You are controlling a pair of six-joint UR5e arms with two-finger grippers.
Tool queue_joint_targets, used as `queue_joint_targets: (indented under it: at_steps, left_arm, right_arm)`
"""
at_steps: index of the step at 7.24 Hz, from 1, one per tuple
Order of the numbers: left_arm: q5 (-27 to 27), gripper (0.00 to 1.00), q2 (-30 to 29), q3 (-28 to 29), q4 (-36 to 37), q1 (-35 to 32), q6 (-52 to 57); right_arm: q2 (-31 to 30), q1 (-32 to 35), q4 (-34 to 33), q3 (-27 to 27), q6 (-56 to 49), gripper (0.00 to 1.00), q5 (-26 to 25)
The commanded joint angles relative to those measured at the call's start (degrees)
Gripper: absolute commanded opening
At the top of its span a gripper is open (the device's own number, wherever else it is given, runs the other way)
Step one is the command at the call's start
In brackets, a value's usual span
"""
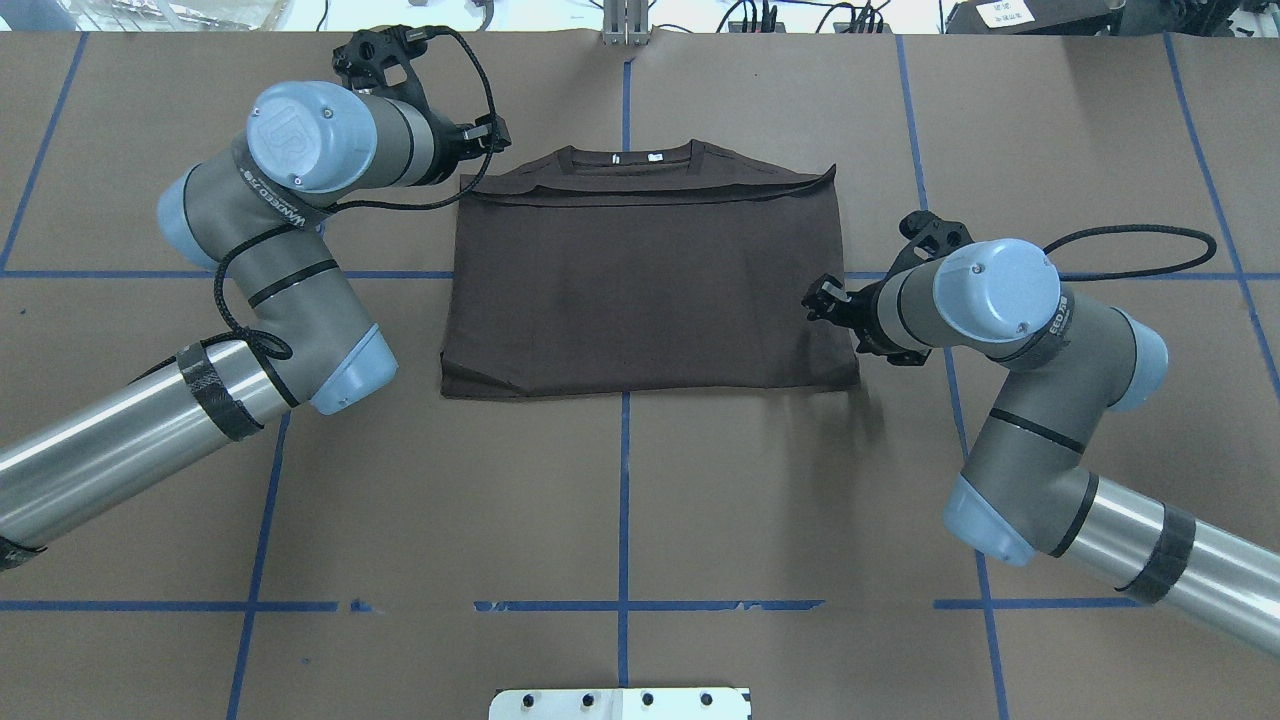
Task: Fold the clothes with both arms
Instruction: 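Move the right gripper to the folded shirt's side edge and grasp it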
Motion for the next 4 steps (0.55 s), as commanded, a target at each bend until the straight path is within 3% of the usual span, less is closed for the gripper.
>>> queue_joint_targets:
  at_steps: [1, 4]
  left_arm:
    - [0.03, 0.69, 0.10, 0.03, 0.00, 0.03, -0.17]
    - [0.03, 0.69, 0.19, 0.20, -0.08, 0.46, -1.66]
  right_arm:
    - [-2.09, -1.83, -0.15, 1.29, 0.99, 0.70, -0.80]
    - [-3.59, -1.74, -0.15, 2.52, 0.99, 0.02, -0.54]
